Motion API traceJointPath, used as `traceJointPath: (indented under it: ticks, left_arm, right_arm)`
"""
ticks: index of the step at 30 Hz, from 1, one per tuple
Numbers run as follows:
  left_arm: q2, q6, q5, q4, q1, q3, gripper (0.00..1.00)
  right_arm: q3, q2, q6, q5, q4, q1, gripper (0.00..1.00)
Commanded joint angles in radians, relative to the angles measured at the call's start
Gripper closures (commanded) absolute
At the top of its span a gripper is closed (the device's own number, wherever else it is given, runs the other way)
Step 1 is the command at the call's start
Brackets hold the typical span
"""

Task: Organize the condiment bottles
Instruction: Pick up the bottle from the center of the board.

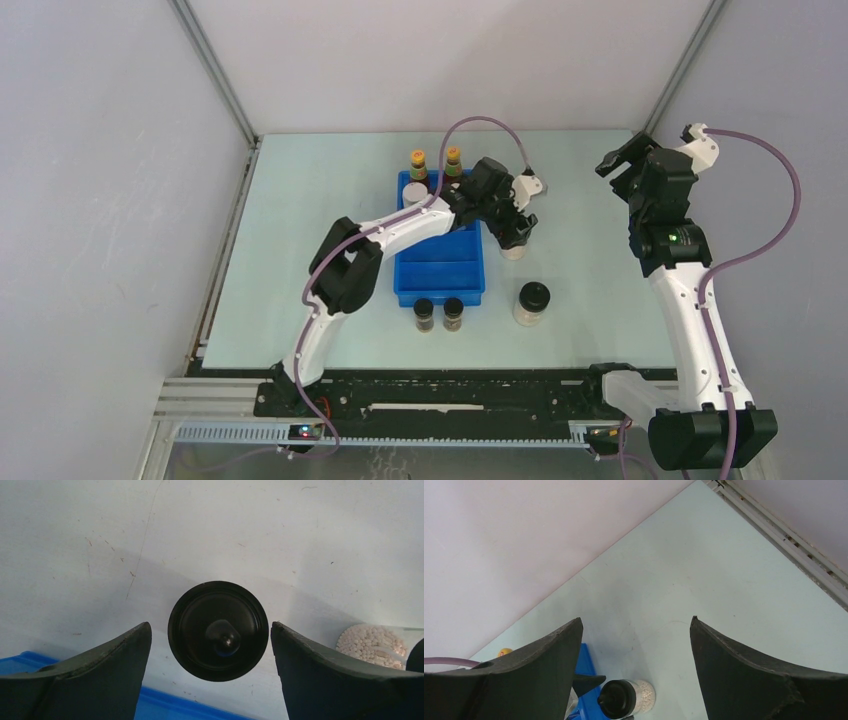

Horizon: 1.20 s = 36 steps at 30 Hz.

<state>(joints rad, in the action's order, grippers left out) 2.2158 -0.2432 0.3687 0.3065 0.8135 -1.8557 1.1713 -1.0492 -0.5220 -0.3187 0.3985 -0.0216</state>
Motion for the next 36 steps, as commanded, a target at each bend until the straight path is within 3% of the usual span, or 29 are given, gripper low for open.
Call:
traceJointPath:
  ticks: [1, 9, 12, 15, 19, 24, 36]
  left_arm:
    - [0.016, 0.009, -0.015, 0.003, 0.009, -0.081, 0.08]
    - [0.034, 0.01, -0.009, 0.006, 0.013, -0.104, 0.2]
    - [0.04, 0.01, -0.005, 0.011, 0.015, -0.111, 0.38]
    - [0.042, 0.012, -0.008, 0.013, 0.017, -0.109, 0.66]
    - [0.038, 0.012, -0.014, 0.013, 0.019, -0.104, 0.76]
    - [0.033, 0.013, -0.019, 0.016, 0.024, -0.102, 0.99]
    - [0.008, 0.015, -0.052, 0.028, 0.034, -0.103, 1.0]
  right_arm:
    - [-0.002, -0.003, 0.004, -0.003, -0.044, -0.003, 0.13]
    - [-0.001, -0.006, 0.008, -0.006, -0.047, -0.005, 0.13]
    - [-0.002, -0.007, 0.011, -0.007, -0.048, -0.005, 0.13]
    - [-0.002, -0.008, 0.011, -0.008, -0.047, -0.005, 0.13]
    - [-0.002, -0.006, 0.01, -0.007, -0.047, -0.005, 0.13]
    - [-0.001, -0.001, 0.011, -0.006, -0.043, -0.006, 0.13]
    - [-0.001, -0.003, 0.01, -0.013, -0.023, -0.008, 0.13]
